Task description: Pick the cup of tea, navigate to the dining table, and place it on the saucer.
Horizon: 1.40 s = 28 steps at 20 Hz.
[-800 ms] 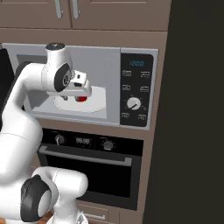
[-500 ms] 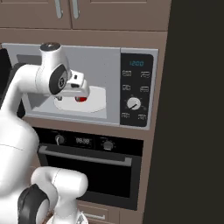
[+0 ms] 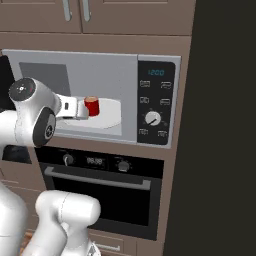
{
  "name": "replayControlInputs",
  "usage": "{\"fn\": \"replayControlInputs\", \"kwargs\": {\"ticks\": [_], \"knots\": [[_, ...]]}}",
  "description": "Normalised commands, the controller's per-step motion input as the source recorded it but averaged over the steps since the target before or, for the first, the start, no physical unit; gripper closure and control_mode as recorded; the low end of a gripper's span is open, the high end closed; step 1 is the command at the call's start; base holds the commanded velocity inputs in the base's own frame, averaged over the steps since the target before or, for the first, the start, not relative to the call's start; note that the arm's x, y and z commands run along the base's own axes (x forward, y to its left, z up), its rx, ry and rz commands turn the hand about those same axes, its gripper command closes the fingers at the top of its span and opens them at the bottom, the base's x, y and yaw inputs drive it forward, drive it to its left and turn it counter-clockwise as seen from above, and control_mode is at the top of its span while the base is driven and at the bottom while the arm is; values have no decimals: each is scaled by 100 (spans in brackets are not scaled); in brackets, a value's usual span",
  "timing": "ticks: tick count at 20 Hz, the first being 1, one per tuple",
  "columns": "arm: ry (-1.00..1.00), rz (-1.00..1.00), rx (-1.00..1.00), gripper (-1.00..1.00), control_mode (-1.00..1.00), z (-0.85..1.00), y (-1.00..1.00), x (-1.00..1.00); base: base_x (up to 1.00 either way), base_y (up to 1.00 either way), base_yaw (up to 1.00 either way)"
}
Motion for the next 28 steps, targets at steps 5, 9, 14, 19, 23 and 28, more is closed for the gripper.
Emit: {"fn": "replayControlInputs", "kwargs": {"ticks": [5,9,14,19,23,28], "knots": [[-10,-3,0,-100,-100,14,43,18,0,0,0],[0,-2,0,-100,-100,40,47,23,0,0,0],[2,-2,4,-100,-100,44,35,9,0,0,0],[3,-2,6,-100,-100,13,3,0,0,0,0],[3,-4,0,-100,-100,-7,0,2,0,0,0],[2,-5,1,-100,-100,-27,0,18,0,0,0]]}}
